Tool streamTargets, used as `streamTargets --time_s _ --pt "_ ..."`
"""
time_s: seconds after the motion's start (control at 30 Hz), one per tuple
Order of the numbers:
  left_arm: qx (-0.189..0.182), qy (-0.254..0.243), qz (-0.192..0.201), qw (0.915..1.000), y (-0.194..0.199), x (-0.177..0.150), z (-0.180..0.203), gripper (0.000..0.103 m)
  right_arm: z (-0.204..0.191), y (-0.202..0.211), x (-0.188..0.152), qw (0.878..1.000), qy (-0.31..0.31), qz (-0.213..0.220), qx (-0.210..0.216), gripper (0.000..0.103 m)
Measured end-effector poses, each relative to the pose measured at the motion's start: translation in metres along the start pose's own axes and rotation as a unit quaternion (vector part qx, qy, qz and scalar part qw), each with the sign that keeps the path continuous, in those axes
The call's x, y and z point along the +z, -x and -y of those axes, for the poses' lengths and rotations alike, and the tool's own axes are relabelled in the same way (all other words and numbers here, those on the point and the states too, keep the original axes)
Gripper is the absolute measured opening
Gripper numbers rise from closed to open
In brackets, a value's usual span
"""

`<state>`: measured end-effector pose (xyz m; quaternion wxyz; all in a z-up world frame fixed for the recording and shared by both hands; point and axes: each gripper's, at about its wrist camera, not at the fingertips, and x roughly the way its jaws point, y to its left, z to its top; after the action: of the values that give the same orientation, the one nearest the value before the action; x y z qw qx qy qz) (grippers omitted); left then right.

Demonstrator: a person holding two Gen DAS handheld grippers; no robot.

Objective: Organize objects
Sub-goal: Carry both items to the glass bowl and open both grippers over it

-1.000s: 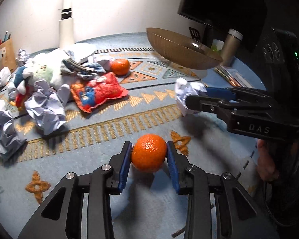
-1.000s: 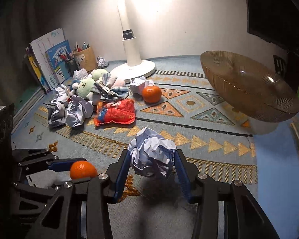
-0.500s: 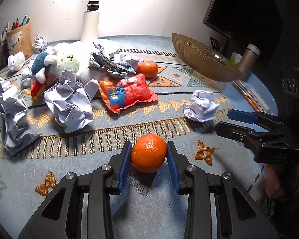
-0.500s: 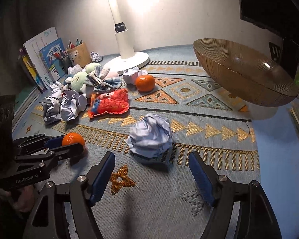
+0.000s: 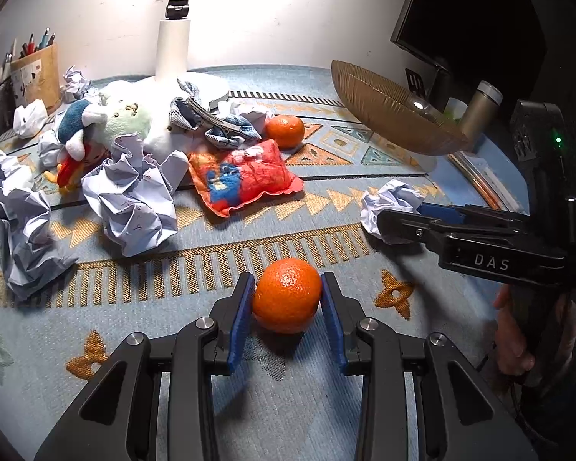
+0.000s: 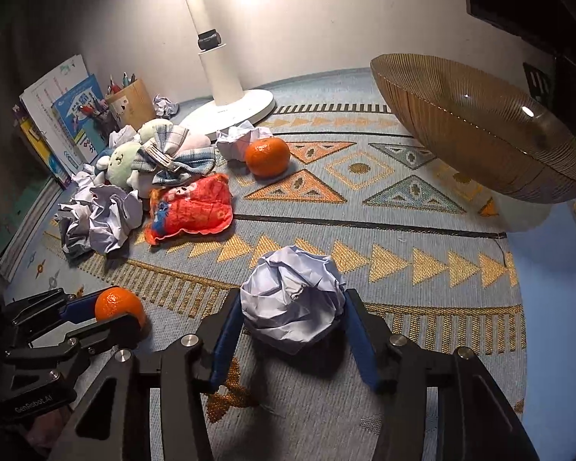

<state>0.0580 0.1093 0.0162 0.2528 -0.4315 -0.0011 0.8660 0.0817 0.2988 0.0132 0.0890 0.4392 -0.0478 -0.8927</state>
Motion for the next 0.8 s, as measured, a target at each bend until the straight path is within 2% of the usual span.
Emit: streamTargets --time_s 0.07,0.13,0.23,0.33,0.37,0.43,0.57,0.6,0.63,0.67,0.7,0.73,0.8 --pt "-0.001 0.001 -0.002 1.0 0.001 0.006 0.004 0.032 0.001 0.01 0.001 1.0 -0.003 0.011 0.005 0.046" --pt "-0.009 -0.019 0.001 0.9998 0.005 0.024 0.018 0.032 0.008 0.034 0.006 0.999 -0.003 0.04 0.008 0.046" --pt "-0.007 -0.056 0.039 0.9976 0.013 0.07 0.051 0.032 0.031 0.08 0.026 0.993 -0.011 0.107 -0.043 0.047" --pt "-0.043 -0.057 0.071 0.9949 0.002 0.119 0.085 0.032 0.071 0.108 0.056 0.98 -0.056 0.155 -0.111 0.048" --pt "-0.054 -0.052 0.076 0.9943 -0.008 0.132 0.094 0.032 0.087 0.11 0.065 0.976 -0.08 0.157 -0.128 0.048" --pt "-0.069 -0.044 0.08 0.9934 -0.03 0.152 0.111 0.032 0.118 0.104 0.076 0.972 -0.122 0.149 -0.135 0.048" --pt "-0.087 -0.035 0.072 0.9929 -0.072 0.171 0.132 0.034 0.145 0.085 0.086 0.971 -0.14 0.13 -0.146 0.048" --pt "-0.091 -0.037 0.075 0.9924 -0.08 0.172 0.135 0.04 0.148 0.082 0.088 0.971 -0.139 0.13 -0.145 0.049" --pt "-0.09 -0.038 0.075 0.9925 -0.087 0.175 0.138 0.061 0.151 0.081 0.089 0.971 -0.135 0.132 -0.144 0.049" --pt "-0.085 -0.036 0.074 0.993 -0.093 0.178 0.138 0.089 0.153 0.08 0.09 0.972 -0.13 0.132 -0.143 0.054" --pt "-0.084 -0.031 0.08 0.9928 -0.095 0.18 0.136 0.096 0.156 0.08 0.091 0.972 -0.128 0.133 -0.148 0.064" --pt "-0.085 -0.023 0.087 0.9923 -0.095 0.18 0.131 0.098 0.158 0.081 0.091 0.97 -0.125 0.139 -0.156 0.069" --pt "-0.095 -0.007 0.086 0.9917 -0.089 0.18 0.119 0.098 0.158 0.084 0.094 0.967 -0.107 0.153 -0.174 0.072"
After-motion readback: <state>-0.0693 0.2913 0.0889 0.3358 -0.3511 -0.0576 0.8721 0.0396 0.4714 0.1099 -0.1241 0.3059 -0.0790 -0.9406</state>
